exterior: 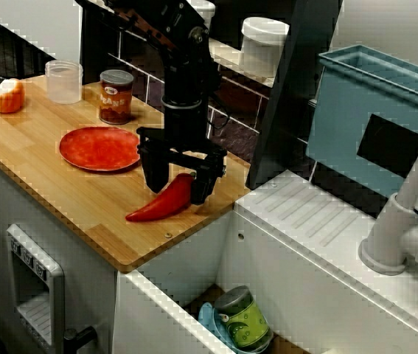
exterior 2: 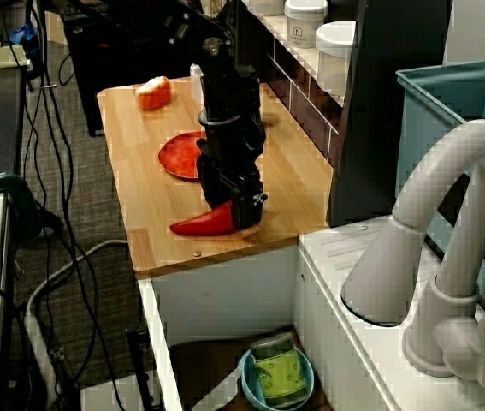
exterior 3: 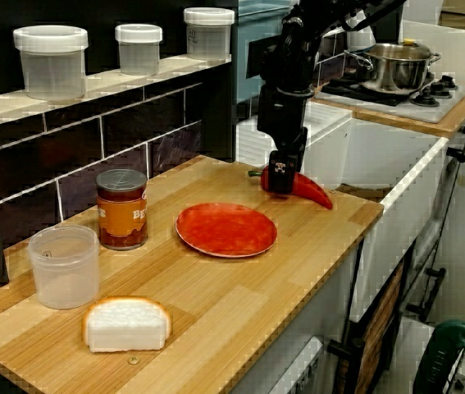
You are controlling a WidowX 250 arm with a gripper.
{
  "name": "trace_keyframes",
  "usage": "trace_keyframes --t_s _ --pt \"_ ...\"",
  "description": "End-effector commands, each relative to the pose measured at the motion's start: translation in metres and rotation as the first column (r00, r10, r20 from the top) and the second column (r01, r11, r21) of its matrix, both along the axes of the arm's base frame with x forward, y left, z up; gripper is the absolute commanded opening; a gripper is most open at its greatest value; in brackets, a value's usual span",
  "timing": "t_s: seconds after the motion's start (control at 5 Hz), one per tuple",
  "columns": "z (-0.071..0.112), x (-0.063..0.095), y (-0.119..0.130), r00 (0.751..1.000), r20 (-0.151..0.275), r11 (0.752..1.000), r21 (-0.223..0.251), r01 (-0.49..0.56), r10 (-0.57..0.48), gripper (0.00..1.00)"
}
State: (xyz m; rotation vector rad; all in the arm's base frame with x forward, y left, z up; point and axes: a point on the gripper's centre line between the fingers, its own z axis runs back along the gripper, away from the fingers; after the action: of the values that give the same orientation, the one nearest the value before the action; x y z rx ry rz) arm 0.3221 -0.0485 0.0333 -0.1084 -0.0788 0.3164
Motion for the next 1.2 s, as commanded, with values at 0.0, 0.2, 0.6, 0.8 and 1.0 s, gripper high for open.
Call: trace_keyframes --t_s 0.0,0.2,0.6,0.8,1.0 --pt "-0.025 0.018 0.003 0.995 0.076 0.997 0.047 -0.068 0.064 1.0" --pt "-0.031 0.023 0.005 0.998 0.057 0.997 0.059 -0.04 0.037 0.0" --pt "0.025 0.037 0.017 1.0 -0.018 1.0 0.009 -0.019 0.019 0.0" --pt "0.063 0.037 0.025 0.997 -0.083 0.999 -0.047 0.002 -0.006 0.0" --pt "0.086 0.029 0.035 0.994 -0.1 0.997 -0.071 0.028 -0.035 0.0"
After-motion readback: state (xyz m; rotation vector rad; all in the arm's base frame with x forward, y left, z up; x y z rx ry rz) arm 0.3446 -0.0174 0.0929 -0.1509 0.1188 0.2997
